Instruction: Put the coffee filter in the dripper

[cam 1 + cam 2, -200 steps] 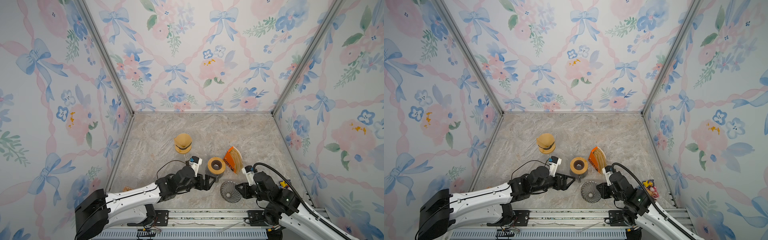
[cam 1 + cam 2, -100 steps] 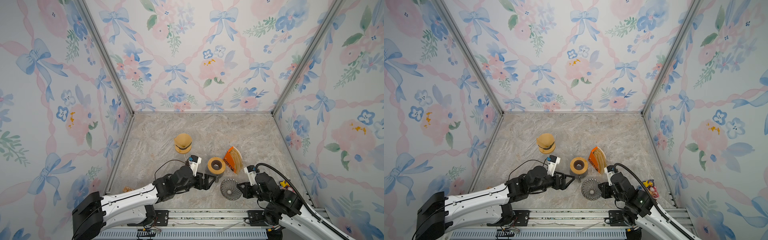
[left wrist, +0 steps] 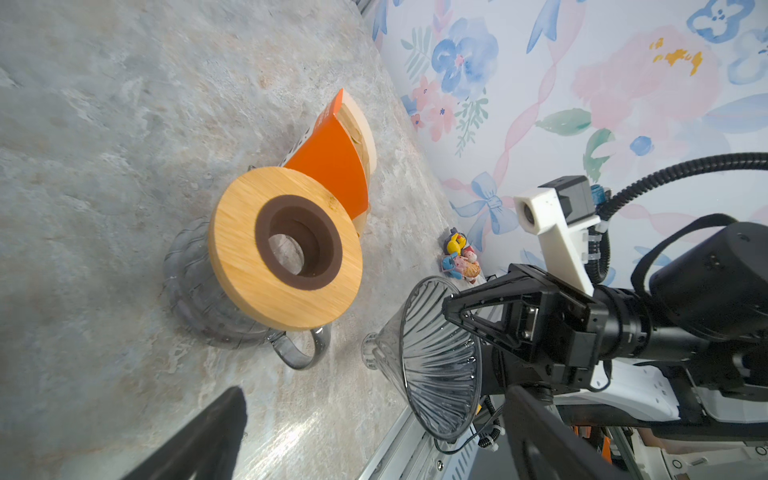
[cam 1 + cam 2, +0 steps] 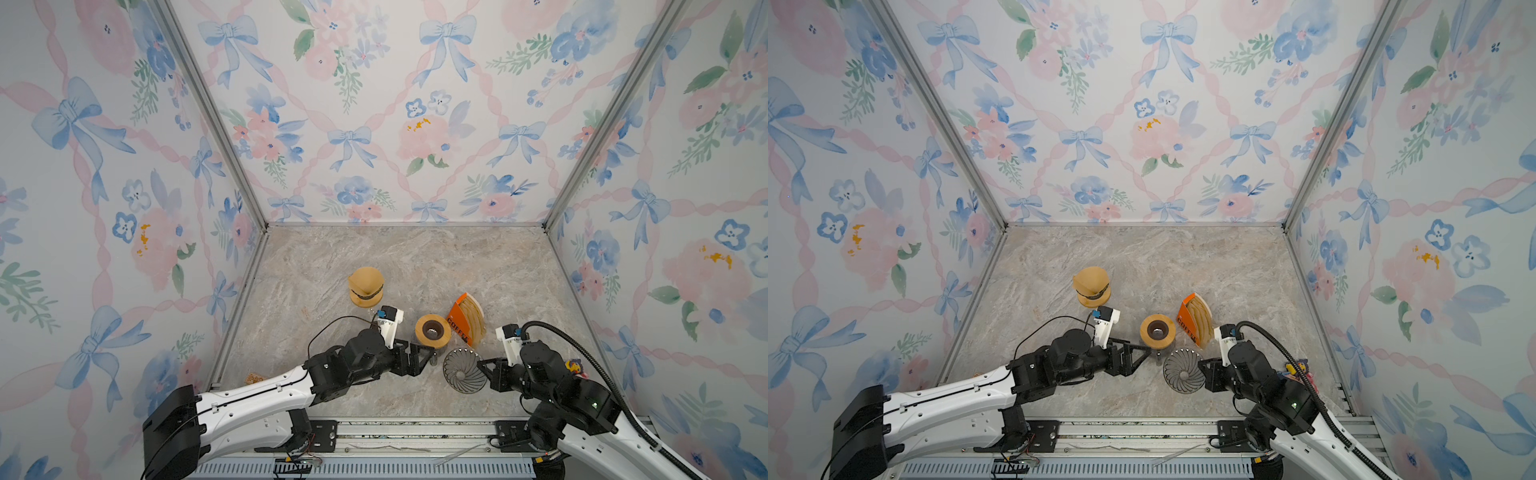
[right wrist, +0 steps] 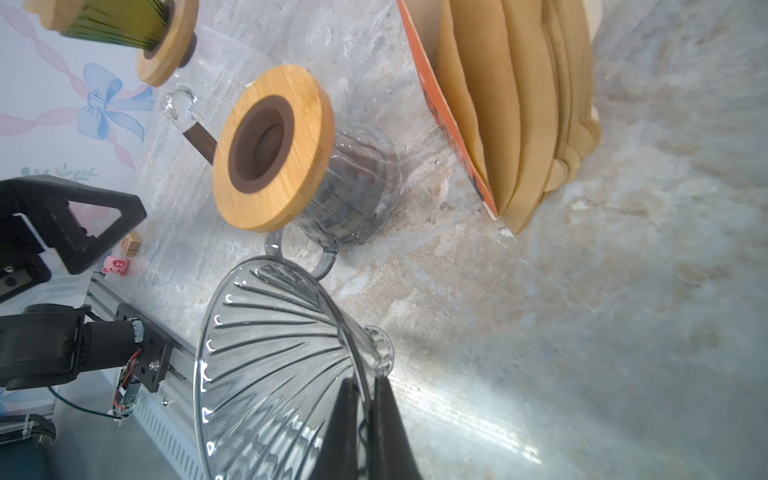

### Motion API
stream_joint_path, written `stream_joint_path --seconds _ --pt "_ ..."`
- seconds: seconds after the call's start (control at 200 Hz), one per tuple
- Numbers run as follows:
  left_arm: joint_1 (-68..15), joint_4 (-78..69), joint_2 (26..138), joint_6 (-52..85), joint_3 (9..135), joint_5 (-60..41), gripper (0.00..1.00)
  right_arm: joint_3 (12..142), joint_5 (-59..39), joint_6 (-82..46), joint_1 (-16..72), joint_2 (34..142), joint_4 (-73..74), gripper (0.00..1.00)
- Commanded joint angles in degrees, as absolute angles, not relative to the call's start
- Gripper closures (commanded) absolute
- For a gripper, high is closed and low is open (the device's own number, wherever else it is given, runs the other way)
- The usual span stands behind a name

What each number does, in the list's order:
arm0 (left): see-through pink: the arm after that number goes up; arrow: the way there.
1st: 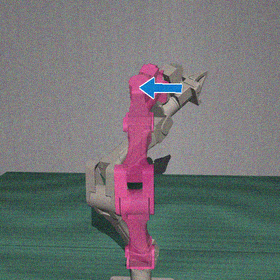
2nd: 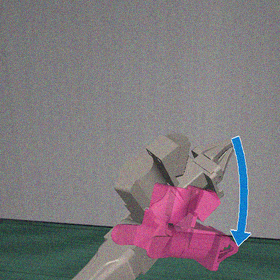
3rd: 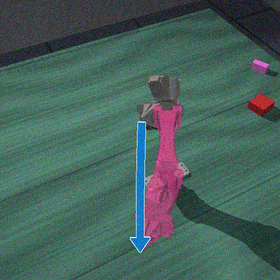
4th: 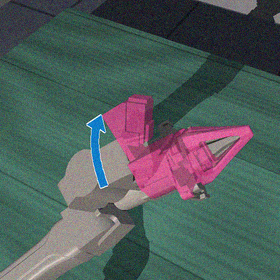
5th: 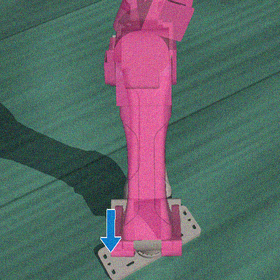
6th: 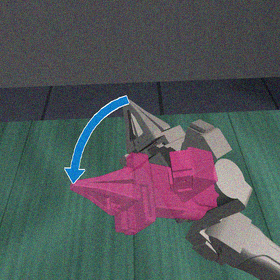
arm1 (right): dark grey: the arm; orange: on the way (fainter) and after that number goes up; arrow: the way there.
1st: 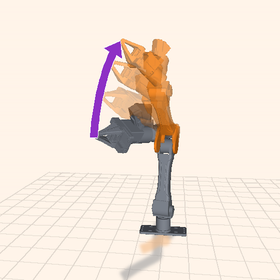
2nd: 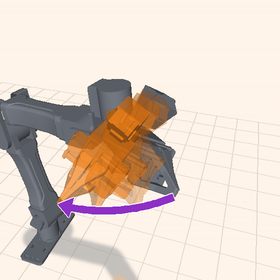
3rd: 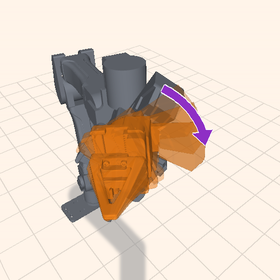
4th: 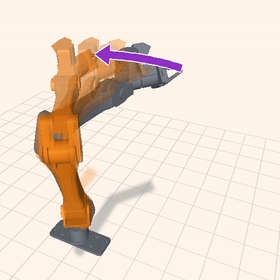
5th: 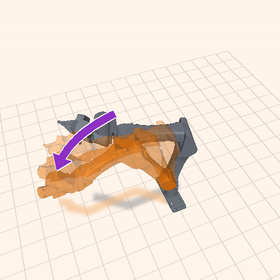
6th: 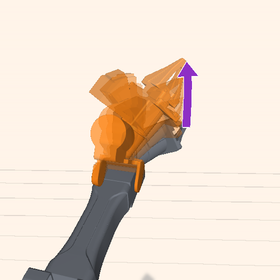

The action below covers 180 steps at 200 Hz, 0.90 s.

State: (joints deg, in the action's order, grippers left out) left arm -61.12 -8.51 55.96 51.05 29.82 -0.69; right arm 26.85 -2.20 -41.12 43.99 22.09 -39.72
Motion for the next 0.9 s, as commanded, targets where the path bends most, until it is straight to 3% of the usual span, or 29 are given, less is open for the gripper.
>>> stream_joint_path --seconds 0.0,0.285,0.565,0.895 --pt "-61.6 -7.5 54.7 49.9 31.6 0.0 0.02 31.0 -1.3 -43.3 44.6 22.7 -40.2 0.93" --pt "-62.5 -7.5 52.6 49.7 32.3 0.4 0.02 39.2 0.9 -42.7 44.6 28.8 -40.2 0.93" --pt "-62.5 -7.1 50.5 47.8 33.0 0.0 0.02 49.1 2.2 -41.0 43.8 41.3 -37.8 0.95" --pt "-62.6 -7.8 44.5 47.3 30.2 0.7 0.02 53.8 -2.5 -39.6 40.2 53.1 -29.2 0.96"
